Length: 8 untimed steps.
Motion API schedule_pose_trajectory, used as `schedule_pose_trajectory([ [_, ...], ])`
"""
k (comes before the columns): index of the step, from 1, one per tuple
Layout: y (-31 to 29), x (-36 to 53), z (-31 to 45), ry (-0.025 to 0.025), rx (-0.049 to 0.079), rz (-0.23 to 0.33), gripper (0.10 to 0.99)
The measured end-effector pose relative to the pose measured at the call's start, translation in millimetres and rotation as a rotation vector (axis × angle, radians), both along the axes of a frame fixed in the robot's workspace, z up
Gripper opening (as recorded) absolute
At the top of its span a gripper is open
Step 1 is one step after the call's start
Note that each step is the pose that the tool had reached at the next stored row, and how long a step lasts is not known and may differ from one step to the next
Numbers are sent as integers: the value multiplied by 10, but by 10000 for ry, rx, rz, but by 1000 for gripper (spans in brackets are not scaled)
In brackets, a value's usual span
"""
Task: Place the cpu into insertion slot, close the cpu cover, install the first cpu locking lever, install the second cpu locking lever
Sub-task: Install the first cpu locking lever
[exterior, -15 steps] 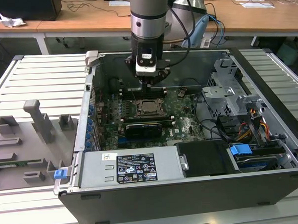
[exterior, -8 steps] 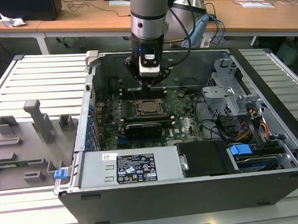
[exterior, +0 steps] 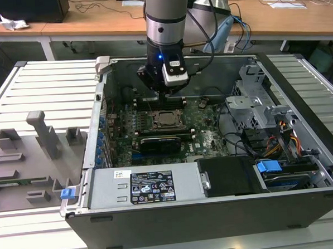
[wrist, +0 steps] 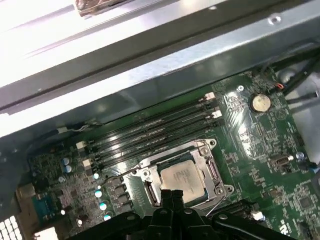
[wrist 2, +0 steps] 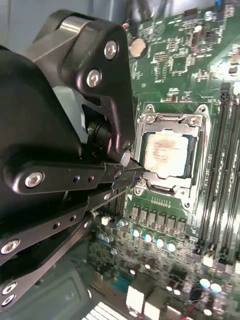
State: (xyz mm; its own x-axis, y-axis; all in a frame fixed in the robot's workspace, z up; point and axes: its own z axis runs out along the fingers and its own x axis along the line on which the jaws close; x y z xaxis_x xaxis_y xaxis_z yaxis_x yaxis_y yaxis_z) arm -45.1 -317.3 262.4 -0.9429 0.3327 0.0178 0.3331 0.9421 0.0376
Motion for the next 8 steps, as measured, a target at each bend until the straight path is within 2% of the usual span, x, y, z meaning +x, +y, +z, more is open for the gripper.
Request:
schedule_pose_trajectory([
  [5, 0, 0, -6, -1, 1, 1108, 106],
  [8, 0, 0, -15, 0, -1, 2088, 106],
])
